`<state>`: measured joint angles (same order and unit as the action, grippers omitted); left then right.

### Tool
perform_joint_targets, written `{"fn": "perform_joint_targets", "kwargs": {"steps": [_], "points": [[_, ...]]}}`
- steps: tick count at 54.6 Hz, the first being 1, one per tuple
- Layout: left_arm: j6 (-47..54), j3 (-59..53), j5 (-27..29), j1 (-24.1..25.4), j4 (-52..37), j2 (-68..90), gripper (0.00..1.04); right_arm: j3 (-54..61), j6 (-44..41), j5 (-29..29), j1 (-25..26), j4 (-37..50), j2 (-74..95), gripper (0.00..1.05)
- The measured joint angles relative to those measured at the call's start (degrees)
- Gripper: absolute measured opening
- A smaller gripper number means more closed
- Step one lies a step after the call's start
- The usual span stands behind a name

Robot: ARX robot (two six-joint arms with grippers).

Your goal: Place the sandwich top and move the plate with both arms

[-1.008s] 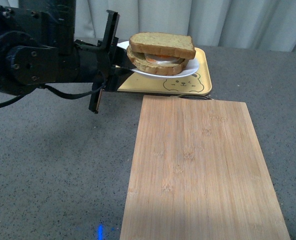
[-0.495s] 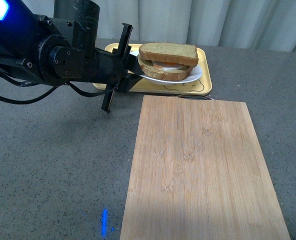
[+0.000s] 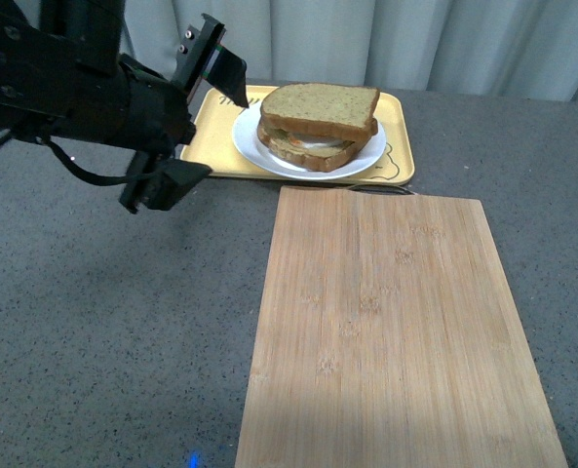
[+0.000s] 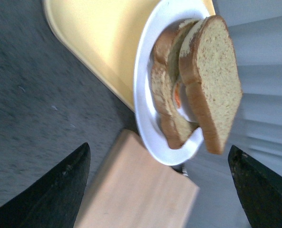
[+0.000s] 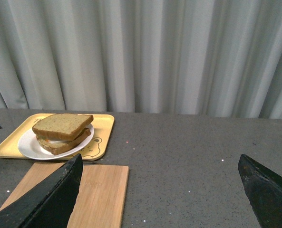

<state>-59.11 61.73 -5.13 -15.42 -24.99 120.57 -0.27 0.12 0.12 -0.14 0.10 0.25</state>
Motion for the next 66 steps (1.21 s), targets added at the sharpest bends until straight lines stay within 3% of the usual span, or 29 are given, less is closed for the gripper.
{"fn": "perform_joint_targets", "kwargs": {"steps": [5,7,12,15,27,48,55,60,66], "points": [[19.3,-8.7,14.4,-0.5,-23.1,-1.2,0.71,0.0,0.0,0.0,0.0,0.0,0.0,0.95],[26.4,-12.3,17.0,-0.4,-30.5,-1.8,0.65,0.0,0.0,0.0,0.0,0.0,0.0,0.95],[43.6,-21.7,18.0,1.3,-45.4,-5.9,0.49,0.0,0.0,0.0,0.0,0.0,0.0,0.95],[49.2,-25.6,17.4,2.5,-49.1,-9.4,0.40,0.0,0.0,0.0,0.0,0.0,0.0,0.95],[56.8,-37.8,14.5,5.9,-50.8,-20.2,0.04,0.0,0.0,0.0,0.0,0.0,0.0,0.95],[58.3,-52.3,10.4,10.2,-45.3,-39.9,0.04,0.0,0.0,0.0,0.0,0.0,0.0,0.95],[58.5,-53.9,9.4,11.1,-37.1,-49.0,0.04,0.0,0.0,0.0,0.0,0.0,0.0,0.95],[58.6,-55.3,5.9,13.2,-34.3,-54.2,0.04,0.0,0.0,0.0,0.0,0.0,0.0,0.95],[58.6,-57.0,5.5,15.1,-31.1,-58.9,0.04,0.0,0.0,0.0,0.0,0.0,0.0,0.95]]}}
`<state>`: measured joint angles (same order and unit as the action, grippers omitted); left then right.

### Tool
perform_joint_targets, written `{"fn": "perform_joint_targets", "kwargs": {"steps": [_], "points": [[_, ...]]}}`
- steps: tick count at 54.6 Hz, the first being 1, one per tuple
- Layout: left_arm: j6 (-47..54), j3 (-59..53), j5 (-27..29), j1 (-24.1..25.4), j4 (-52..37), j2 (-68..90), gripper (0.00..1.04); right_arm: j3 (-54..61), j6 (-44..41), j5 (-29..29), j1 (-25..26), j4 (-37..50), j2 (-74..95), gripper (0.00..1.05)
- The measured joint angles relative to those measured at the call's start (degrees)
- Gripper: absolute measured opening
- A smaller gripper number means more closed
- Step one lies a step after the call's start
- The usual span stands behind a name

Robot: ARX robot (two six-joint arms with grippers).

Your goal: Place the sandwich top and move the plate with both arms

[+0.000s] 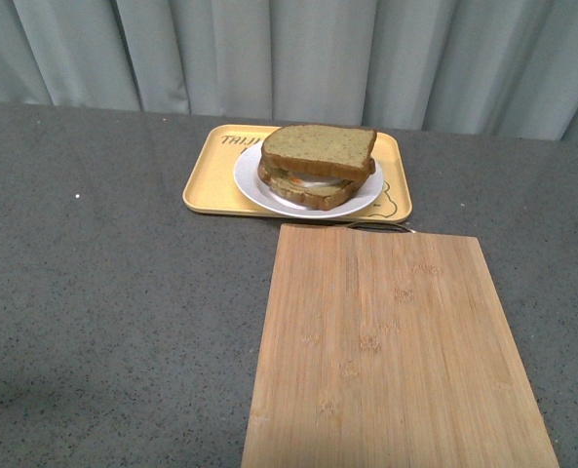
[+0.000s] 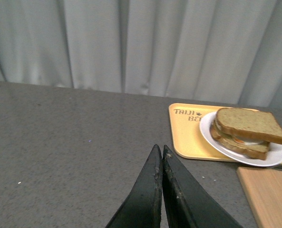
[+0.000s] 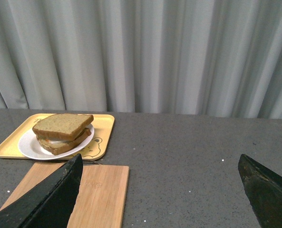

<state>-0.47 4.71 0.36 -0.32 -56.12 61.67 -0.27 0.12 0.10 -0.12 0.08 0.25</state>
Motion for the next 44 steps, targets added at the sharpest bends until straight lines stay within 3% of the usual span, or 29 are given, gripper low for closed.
{"fn": "perform_joint_targets", "kwargs": {"steps": [44], "points": [[0.0,-3.7,-0.3,0.2,29.9,-35.4,0.04,0.0,0.0,0.0,0.0,0.0,0.0,0.95]]}}
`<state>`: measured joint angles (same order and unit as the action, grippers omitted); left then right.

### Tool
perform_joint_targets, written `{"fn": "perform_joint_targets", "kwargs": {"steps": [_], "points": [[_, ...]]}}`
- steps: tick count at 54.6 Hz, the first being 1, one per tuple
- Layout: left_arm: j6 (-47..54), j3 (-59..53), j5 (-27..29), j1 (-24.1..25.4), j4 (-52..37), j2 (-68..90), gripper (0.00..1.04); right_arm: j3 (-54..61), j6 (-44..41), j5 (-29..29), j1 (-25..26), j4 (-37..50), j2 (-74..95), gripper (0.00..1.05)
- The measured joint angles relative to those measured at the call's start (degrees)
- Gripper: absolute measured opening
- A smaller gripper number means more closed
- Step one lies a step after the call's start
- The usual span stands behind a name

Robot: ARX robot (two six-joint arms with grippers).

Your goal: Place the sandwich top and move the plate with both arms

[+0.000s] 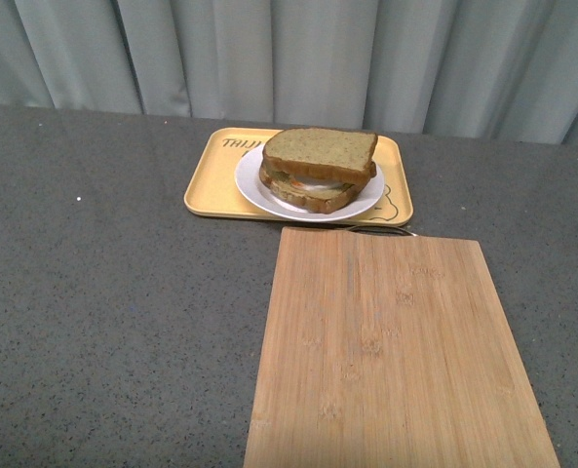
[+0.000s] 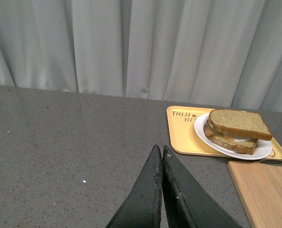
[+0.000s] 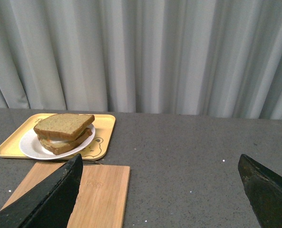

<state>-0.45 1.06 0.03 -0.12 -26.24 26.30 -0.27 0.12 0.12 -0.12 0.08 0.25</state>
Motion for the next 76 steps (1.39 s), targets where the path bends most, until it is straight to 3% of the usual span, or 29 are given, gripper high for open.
{"fn": "perform_joint_targets", "kwargs": {"steps": [44,51,72,76], "points": [[0.0,0.0,0.0,0.0,16.0,-16.2,0.04,0.0,0.0,0.0,0.0,0.0,0.0,0.95],[0.0,0.0,0.0,0.0,25.7,-24.7,0.04,0.0,0.0,0.0,0.0,0.0,0.0,0.95],[0.0,0.0,0.0,0.0,26.1,-26.0,0.04,0.0,0.0,0.0,0.0,0.0,0.0,0.95],[0.0,0.0,0.0,0.0,26.1,-26.0,0.13,0.0,0.0,0.0,0.0,0.0,0.0,0.95]]}}
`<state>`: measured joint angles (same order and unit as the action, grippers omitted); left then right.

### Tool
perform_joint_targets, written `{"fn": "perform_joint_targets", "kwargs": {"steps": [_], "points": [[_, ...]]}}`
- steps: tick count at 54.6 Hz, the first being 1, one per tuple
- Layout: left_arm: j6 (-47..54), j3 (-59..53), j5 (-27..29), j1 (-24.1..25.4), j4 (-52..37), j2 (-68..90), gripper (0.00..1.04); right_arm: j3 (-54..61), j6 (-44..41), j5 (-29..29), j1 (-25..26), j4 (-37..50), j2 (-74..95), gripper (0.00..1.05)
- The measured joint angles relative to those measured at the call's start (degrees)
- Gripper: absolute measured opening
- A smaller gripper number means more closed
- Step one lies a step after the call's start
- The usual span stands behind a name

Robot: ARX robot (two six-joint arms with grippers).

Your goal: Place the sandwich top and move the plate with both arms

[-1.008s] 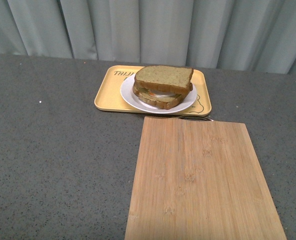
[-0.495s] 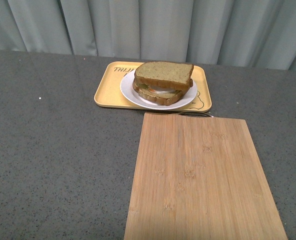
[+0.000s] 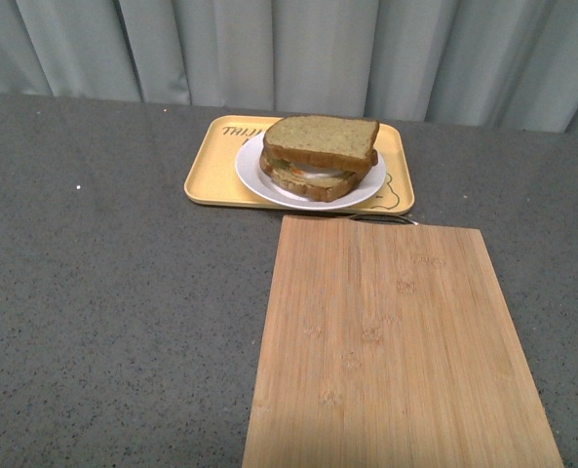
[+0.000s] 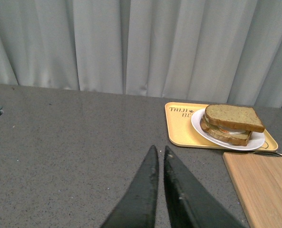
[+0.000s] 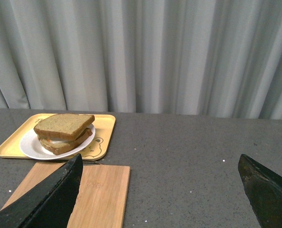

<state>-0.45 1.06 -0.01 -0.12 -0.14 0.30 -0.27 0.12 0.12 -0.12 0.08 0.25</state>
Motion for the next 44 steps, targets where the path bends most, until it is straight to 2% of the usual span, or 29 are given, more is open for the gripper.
{"fn": "perform_joint_targets", "kwargs": {"steps": [6,21,25,44], "points": [[0.0,0.0,0.0,0.0,0.0,0.0,0.37,0.0,0.0,0.0,0.0,0.0,0.0,0.95],[0.0,0.0,0.0,0.0,0.0,0.0,0.81,0.0,0.0,0.0,0.0,0.0,0.0,0.95],[0.0,0.0,0.0,0.0,0.0,0.0,0.99,0.0,0.0,0.0,0.0,0.0,0.0,0.95],[0.0,0.0,0.0,0.0,0.0,0.0,0.98,0.0,0.0,0.0,0.0,0.0,0.0,0.95]]}}
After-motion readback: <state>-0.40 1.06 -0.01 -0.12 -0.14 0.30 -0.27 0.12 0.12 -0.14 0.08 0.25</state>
